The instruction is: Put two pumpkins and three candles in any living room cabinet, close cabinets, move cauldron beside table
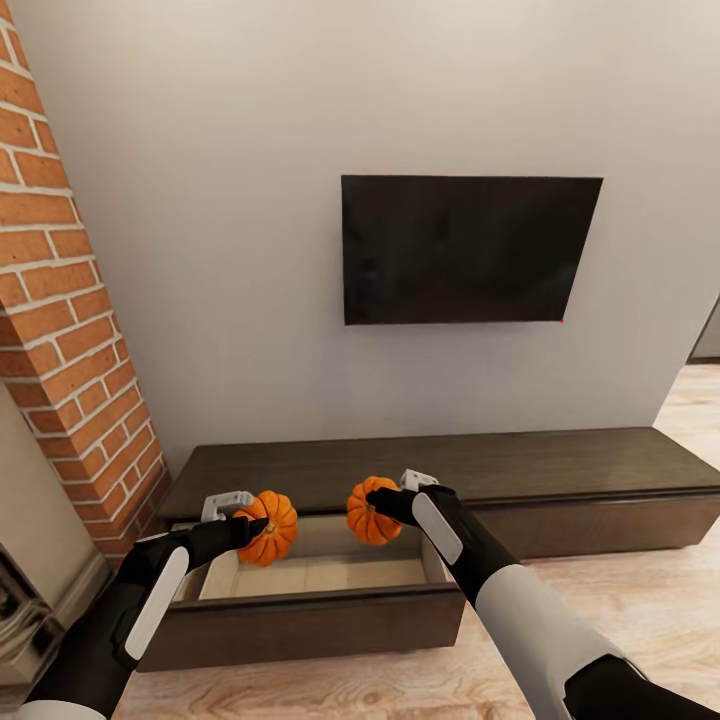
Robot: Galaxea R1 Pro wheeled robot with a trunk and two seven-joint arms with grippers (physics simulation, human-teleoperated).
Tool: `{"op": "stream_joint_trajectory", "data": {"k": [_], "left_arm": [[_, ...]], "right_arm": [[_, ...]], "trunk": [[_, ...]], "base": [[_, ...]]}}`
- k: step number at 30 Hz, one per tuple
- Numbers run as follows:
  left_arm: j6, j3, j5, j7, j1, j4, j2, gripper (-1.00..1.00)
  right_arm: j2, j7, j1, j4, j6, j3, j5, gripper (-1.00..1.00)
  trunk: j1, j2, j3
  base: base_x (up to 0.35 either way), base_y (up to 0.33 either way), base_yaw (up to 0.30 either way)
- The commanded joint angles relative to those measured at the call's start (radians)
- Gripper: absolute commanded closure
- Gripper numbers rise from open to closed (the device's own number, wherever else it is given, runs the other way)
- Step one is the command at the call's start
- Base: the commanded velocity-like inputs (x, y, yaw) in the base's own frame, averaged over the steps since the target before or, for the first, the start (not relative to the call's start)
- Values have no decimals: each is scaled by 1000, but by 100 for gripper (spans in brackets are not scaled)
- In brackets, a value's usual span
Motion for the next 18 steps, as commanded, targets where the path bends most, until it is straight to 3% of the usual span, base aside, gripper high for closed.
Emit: {"op": "stream_joint_trajectory", "data": {"k": [1,18], "left_arm": [[4,-1,-3,-1,-1,-1,1,100],[4,-1,-3,-2,-1,-2,1,100]], "right_arm": [[0,-10,-1,-1,1,4,-11,100],[0,-10,-1,-3,1,5,-11,100]], "trunk": [[4,-8,-4],[69,-127,-58]], "base": [[0,0,0],[0,0,0]]}}
